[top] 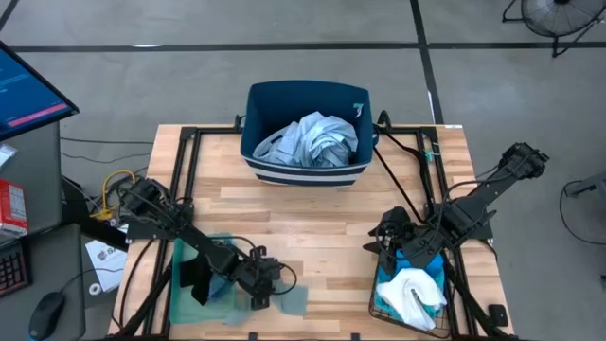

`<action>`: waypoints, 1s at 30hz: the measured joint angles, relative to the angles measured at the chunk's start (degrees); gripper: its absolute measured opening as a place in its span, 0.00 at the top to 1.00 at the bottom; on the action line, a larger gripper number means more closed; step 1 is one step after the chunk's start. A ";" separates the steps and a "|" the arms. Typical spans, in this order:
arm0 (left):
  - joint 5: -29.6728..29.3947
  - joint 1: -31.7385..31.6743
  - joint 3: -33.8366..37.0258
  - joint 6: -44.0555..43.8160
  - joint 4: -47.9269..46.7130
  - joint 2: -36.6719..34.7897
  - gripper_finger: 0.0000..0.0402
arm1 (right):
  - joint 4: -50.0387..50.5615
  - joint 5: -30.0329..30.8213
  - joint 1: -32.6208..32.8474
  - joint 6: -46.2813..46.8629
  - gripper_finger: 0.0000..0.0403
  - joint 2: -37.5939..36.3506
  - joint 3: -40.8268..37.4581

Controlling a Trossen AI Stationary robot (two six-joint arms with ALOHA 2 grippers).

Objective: Pick & Place Cloths
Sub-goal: Put the gray sock into the green bin

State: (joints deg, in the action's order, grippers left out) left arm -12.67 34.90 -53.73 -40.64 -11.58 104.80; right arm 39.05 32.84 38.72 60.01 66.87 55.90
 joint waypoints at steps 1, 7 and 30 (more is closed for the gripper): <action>0.03 0.02 -0.01 -0.01 -0.36 0.03 0.48 | 0.00 0.02 0.00 0.00 0.47 0.00 0.00; 1.02 -0.73 0.06 -0.29 -2.57 -0.89 0.89 | 0.04 0.00 0.02 0.00 0.47 0.00 0.00; -3.81 -0.77 0.25 -8.49 3.29 -56.31 1.00 | -0.06 0.20 -0.27 0.00 0.47 0.00 0.00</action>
State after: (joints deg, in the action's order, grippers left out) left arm -16.48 34.13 -53.47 -49.13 -8.30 48.49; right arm 38.98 33.04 38.45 60.01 66.87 55.90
